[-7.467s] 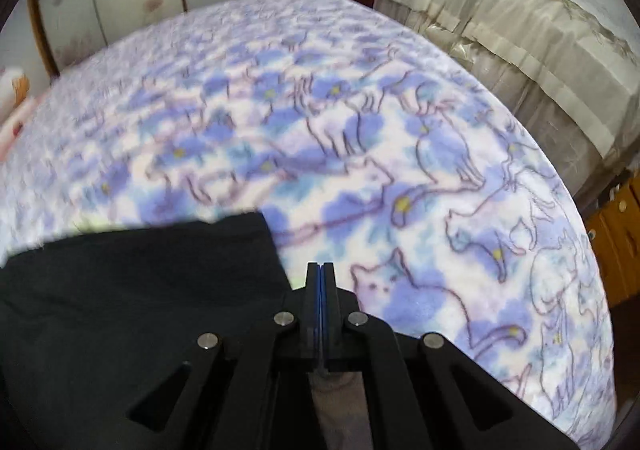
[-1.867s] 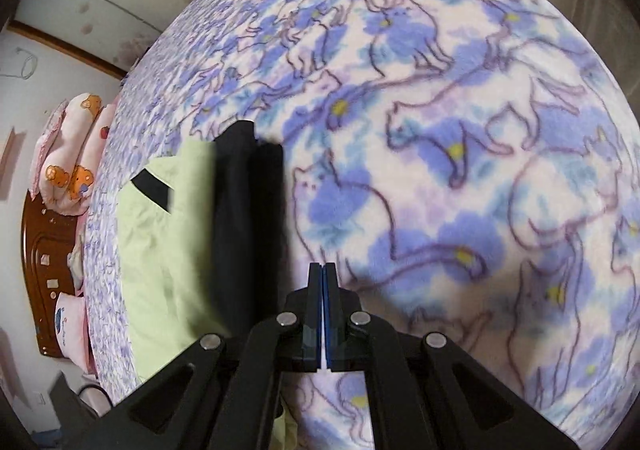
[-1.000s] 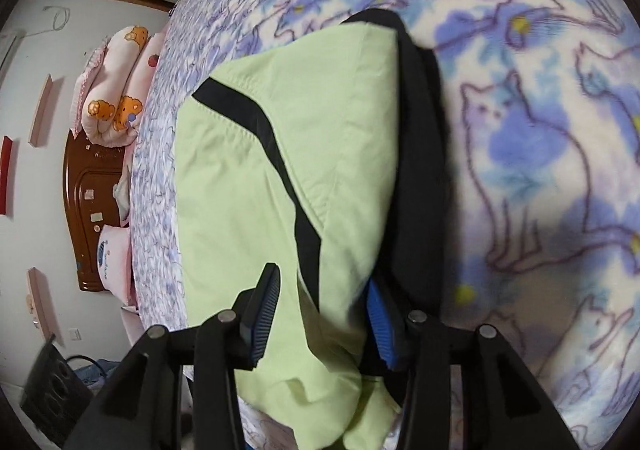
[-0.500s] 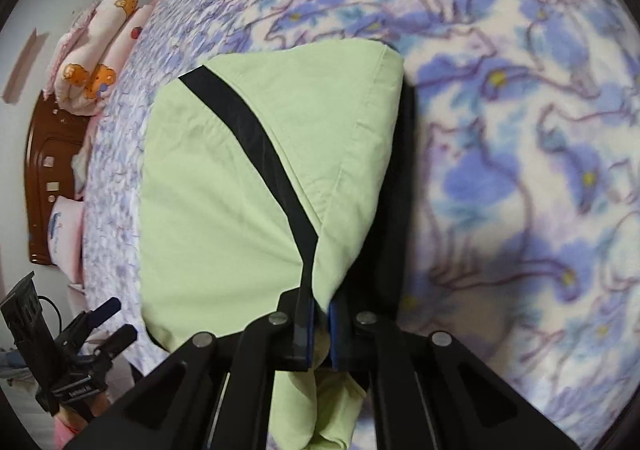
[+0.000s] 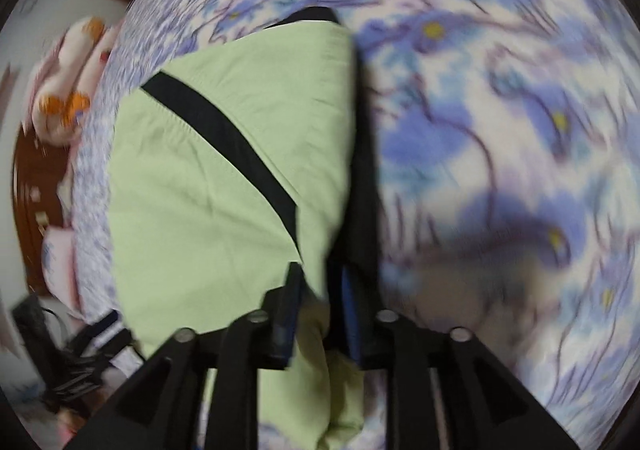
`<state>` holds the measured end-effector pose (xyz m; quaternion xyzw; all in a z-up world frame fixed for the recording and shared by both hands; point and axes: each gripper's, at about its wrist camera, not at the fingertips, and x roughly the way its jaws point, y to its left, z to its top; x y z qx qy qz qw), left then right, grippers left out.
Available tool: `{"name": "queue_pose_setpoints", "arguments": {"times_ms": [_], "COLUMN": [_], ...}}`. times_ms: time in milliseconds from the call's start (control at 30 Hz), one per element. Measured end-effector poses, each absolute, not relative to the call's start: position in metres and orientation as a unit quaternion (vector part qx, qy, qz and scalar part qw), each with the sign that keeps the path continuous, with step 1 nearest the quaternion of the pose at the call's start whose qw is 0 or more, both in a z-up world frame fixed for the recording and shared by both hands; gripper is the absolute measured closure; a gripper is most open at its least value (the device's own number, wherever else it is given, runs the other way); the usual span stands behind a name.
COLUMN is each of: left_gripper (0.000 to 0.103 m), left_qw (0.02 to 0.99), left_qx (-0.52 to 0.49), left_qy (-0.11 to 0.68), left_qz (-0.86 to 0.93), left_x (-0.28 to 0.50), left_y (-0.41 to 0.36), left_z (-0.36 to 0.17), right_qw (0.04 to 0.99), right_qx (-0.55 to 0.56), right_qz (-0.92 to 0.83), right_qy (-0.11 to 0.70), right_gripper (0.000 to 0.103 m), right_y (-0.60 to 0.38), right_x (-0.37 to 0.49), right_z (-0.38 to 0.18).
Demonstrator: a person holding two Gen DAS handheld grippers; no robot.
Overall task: Fold large clothes
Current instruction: 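Press the green bundle flat with both grippers and open them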
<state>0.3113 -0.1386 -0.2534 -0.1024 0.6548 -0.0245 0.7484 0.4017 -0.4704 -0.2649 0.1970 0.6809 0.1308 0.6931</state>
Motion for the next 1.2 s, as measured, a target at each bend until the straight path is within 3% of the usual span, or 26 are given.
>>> {"name": "queue_pose_setpoints", "arguments": {"times_ms": [67, 367, 433, 500, 567, 600, 733, 800, 933, 1033, 1067, 1133, 1200], "left_gripper": [0.016, 0.017, 0.032, 0.036, 0.041, 0.045, 0.059, 0.061, 0.061, 0.062, 0.062, 0.062, 0.062], "left_qw": [0.74, 0.702, 0.706, 0.708, 0.706, 0.705, 0.7, 0.691, 0.679, 0.682, 0.684, 0.683, 0.677], "left_qx": [-0.121, -0.252, -0.251, -0.242, -0.227, -0.22, -0.214, -0.217, -0.204, -0.186, -0.18, -0.18, -0.187], "left_qy": [0.661, 0.663, 0.659, 0.661, 0.668, 0.671, 0.678, 0.686, 0.699, 0.7, 0.699, 0.699, 0.702], "left_qz": [-0.029, -0.059, -0.068, -0.063, -0.059, -0.059, -0.063, -0.073, -0.092, -0.105, -0.106, -0.112, -0.116], "left_x": [0.31, 0.306, 0.308, 0.309, 0.311, 0.313, 0.317, 0.321, 0.326, 0.327, 0.328, 0.328, 0.329], "left_y": [-0.134, -0.108, -0.109, -0.113, -0.119, -0.12, -0.117, -0.112, -0.104, -0.108, -0.108, -0.104, -0.1], "left_z": [-0.26, -0.291, -0.293, -0.295, -0.3, -0.3, -0.296, -0.297, -0.301, -0.307, -0.307, -0.31, -0.313], "right_qw": [0.694, 0.671, 0.668, 0.685, 0.69, 0.689, 0.688, 0.685, 0.684, 0.678, 0.677, 0.674, 0.668], "right_qx": [0.218, 0.22, 0.212, 0.19, 0.189, 0.193, 0.198, 0.19, 0.176, 0.171, 0.15, 0.066, 0.152], "right_qz": [0.124, 0.138, 0.139, 0.136, 0.135, 0.134, 0.149, 0.156, 0.146, 0.112, 0.095, 0.023, 0.028], "right_qy": [0.675, 0.695, 0.699, 0.69, 0.686, 0.685, 0.683, 0.686, 0.692, 0.706, 0.715, 0.735, 0.728], "right_gripper": [0.062, 0.06, 0.06, 0.061, 0.08, 0.082, 0.087, 0.087, 0.088, 0.098, 0.103, 0.103, 0.103], "right_y": [-0.481, -0.464, -0.456, -0.446, -0.442, -0.441, -0.432, -0.423, -0.426, -0.438, -0.442, -0.458, -0.485], "right_x": [0.389, 0.334, 0.329, 0.323, 0.316, 0.314, 0.304, 0.298, 0.287, 0.28, 0.277, 0.27, 0.265], "right_z": [-0.258, -0.266, -0.269, -0.268, -0.267, -0.267, -0.259, -0.256, -0.261, -0.274, -0.277, -0.288, -0.285]}}
